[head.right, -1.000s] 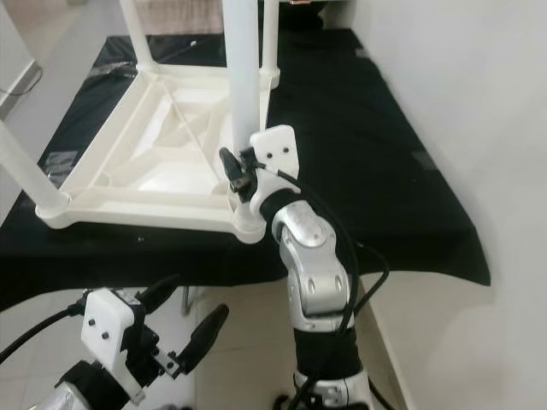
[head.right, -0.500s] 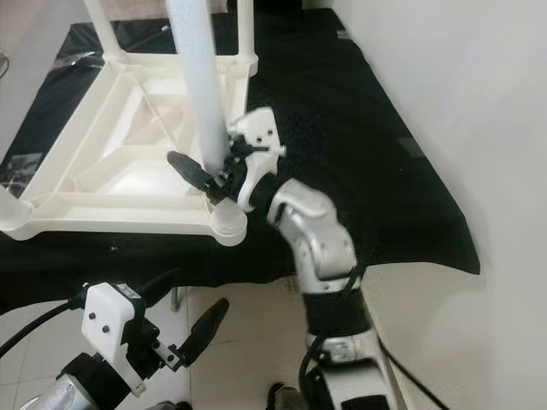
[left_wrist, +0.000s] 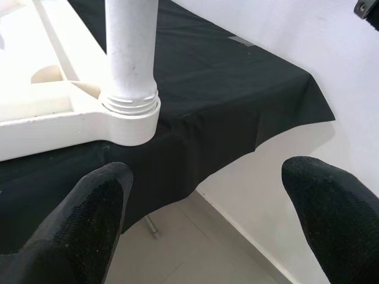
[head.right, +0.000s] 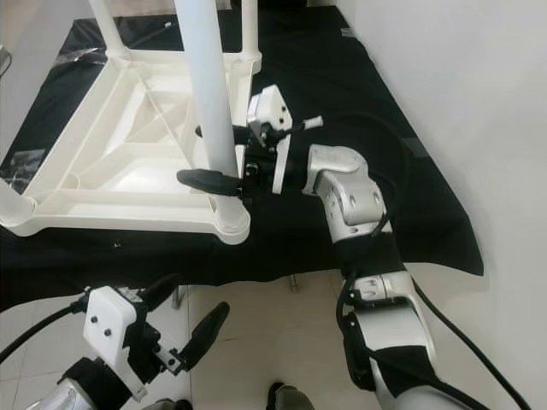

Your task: Building children table

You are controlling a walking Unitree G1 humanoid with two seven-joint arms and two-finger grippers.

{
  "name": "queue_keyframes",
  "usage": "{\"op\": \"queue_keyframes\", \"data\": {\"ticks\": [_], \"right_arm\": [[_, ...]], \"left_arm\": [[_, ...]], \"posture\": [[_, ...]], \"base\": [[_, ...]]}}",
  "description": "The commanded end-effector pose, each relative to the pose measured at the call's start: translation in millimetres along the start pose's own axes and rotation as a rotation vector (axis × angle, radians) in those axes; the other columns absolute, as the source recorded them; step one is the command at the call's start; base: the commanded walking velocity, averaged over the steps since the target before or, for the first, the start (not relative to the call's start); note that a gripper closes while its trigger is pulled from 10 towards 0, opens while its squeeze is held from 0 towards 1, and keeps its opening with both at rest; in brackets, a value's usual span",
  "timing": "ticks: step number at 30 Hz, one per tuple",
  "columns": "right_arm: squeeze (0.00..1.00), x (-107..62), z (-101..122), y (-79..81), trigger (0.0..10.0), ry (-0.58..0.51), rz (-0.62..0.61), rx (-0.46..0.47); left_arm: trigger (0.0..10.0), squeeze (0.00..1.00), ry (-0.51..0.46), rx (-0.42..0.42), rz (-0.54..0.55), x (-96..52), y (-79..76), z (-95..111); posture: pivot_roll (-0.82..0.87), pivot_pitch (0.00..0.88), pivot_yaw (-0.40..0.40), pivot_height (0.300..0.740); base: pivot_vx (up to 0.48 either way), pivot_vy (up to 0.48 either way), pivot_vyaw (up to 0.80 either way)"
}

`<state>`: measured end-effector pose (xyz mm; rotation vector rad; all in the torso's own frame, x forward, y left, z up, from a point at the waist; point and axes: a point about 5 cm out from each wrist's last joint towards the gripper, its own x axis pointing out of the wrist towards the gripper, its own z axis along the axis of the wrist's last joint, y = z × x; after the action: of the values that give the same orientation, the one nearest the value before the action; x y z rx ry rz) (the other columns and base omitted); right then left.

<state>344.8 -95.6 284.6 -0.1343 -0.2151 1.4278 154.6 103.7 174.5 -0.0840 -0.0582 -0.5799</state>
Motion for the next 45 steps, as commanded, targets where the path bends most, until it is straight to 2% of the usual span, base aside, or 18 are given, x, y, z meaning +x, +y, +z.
{"op": "queue_keyframes", "data": {"ticks": [1, 3, 4, 5, 6, 12, 21, 23, 24, 25, 26, 28, 32, 36, 37, 38, 39, 45], "right_arm": [[0.00, 2.0, 2, 1.6, 10.0, -0.012, 0.044, 0.004], [0.00, 1.3, 2, 0.9, 10.0, -0.013, 0.062, 0.003], [0.00, -0.5, 1, 0.4, 4.2, -0.012, 0.084, 0.010], [0.00, -0.5, 1, 0.4, 4.2, -0.012, 0.084, 0.010], [0.00, -2.4, 1, -0.1, 0.0, -0.015, 0.106, 0.021], [0.00, -5.5, 1, -4.2, 0.0, -0.018, 0.144, 0.022], [0.00, -14.9, -14, -7.5, 0.0, 0.056, -0.026, -0.008], [0.00, -13.0, -25, -2.6, 0.0, 0.082, -0.171, -0.002], [0.00, -9.7, -41, 3.2, 0.0, 0.131, -0.401, 0.019], [0.00, -9.7, -41, 3.2, 0.0, 0.131, -0.401, 0.019], [0.00, -11.2, -62, 17.6, 0.0, 0.239, -0.698, 0.038], [0.00, -12.7, -74, 36.4, 0.0, 0.281, -0.879, 0.072], [0.00, -6.6, -78, 53.5, 0.0, 0.280, -1.010, 0.120], [0.00, 9.7, -70, 38.8, 0.0, 0.204, -0.979, 0.105], [0.00, 13.9, -65, 37.6, 4.7, 0.168, -0.971, 0.101], [0.00, 13.9, -65, 37.6, 4.7, 0.168, -0.971, 0.101], [1.00, 24.2, -50, 38.5, 10.0, 0.058, -0.898, 0.088], [1.00, 38.8, -25, 48.6, 10.0, -0.109, -0.699, 0.093]], "left_arm": [[10.0, 0.00, 0.011, -0.009, -0.007, -1.9, -1.8, -2], [10.0, 0.00, 0.012, -0.009, -0.007, -2.1, -1.8, -2], [10.0, 0.00, 0.014, -0.010, -0.006, -2.7, -1.7, -2], [10.0, 0.00, 0.014, -0.010, -0.006, -2.7, -1.7, -2], [10.0, 0.00, 0.016, -0.011, -0.007, -3.2, -1.6, -2], [10.0, 0.00, 0.020, -0.011, -0.008, -3.8, -1.3, -3], [10.0, 0.00, 0.021, -0.011, -0.010, -3.6, -1.2, -4], [10.0, 0.00, 0.020, -0.012, -0.010, -3.2, -0.8, -4], [10.0, 0.00, 0.020, -0.012, -0.009, -2.9, 0.3, -4], [10.0, 0.00, 0.020, -0.012, -0.009, -2.9, 0.3, -4], [10.0, 0.00, 0.020, -0.011, -0.007, -2.7, 2.0, -4], [10.0, 0.00, 0.020, -0.009, -0.007, -2.1, 3.6, -4], [10.0, 0.00, 0.021, -0.004, -0.008, -0.1, 6.9, -5], [10.0, 0.00, 0.018, 0.006, -0.017, 3.7, 7.7, -5], [10.0, 0.00, 0.017, 0.008, -0.014, 3.8, 7.8, -5], [10.0, 0.00, 0.017, 0.008, -0.014, 3.8, 7.8, -5], [10.0, 0.00, 0.016, 0.012, -0.012, 3.5, 8.1, -4], [10.0, 0.00, 0.017, 0.013, -0.015, 3.1, 8.5, -3]], "posture": [[0.11, 0.223, -0.026, 0.740], [0.11, 0.223, -0.026, 0.740], [0.11, 0.224, -0.027, 0.740], [0.11, 0.224, -0.027, 0.740], [0.11, 0.226, -0.027, 0.740], [0.11, 0.228, -0.027, 0.740], [0.09, 0.225, -0.022, 0.740], [0.08, 0.229, -0.025, 0.740], [0.08, 0.240, -0.020, 0.740], [0.08, 0.240, -0.020, 0.740], [0.07, 0.240, -0.010, 0.740], [0.07, 0.236, 0.000, 0.740], [0.05, 0.210, 0.013, 0.740], [0.06, 0.205, 0.009, 0.740], [0.06, 0.206, 0.008, 0.740], [0.06, 0.206, 0.008, 0.740], [0.07, 0.220, 0.009, 0.740], [0.06, 0.228, 0.011, 0.740]], "base": [[0.000, 0.000, 0.00], [0.000, 0.000, 0.00], [0.000, 0.000, 0.00], [0.000, 0.000, 0.00], [0.000, 0.000, 0.00], [0.000, 0.000, 0.00], [0.000, 0.000, 0.00], [0.000, 0.000, 0.00], [0.000, 0.000, 0.00], [0.000, 0.000, 0.00], [0.000, 0.000, 0.00], [0.000, 0.000, 0.00], [0.000, 0.000, 0.00], [0.000, 0.000, 0.00], [0.000, 0.000, 0.00], [0.000, 0.000, 0.00], [0.000, 0.000, 0.00], [0.000, 0.000, 0.00]]}}
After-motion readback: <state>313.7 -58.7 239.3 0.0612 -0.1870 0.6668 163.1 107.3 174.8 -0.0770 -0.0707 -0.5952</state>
